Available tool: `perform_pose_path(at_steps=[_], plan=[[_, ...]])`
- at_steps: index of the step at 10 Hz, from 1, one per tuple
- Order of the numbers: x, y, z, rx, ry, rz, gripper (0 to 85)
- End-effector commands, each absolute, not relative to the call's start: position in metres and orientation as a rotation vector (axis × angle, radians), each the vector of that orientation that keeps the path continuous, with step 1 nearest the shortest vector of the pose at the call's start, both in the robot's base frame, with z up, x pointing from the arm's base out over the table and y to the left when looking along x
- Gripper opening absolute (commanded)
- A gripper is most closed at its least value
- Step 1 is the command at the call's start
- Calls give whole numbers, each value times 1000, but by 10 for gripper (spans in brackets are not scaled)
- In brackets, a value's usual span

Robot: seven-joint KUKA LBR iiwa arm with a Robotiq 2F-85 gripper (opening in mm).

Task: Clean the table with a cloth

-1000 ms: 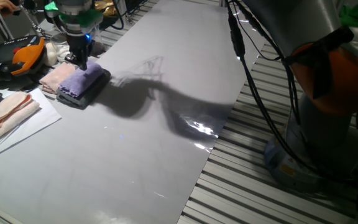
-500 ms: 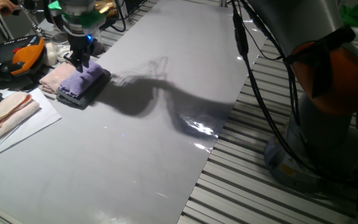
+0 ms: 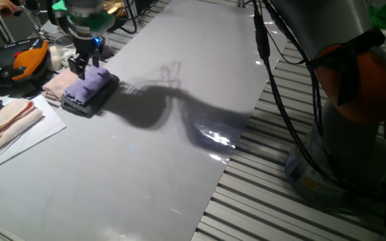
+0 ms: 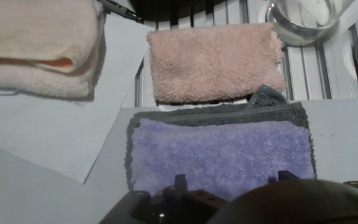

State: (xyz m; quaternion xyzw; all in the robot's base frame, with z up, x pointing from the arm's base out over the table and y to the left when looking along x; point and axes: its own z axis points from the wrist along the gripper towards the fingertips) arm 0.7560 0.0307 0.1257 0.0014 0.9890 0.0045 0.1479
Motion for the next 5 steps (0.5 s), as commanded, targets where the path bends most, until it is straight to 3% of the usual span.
perform_pose_path(at_steps=[1, 5], plan=[[757, 31, 121, 1, 2836, 10, 680], [760, 32, 113, -26, 2826, 27, 680]])
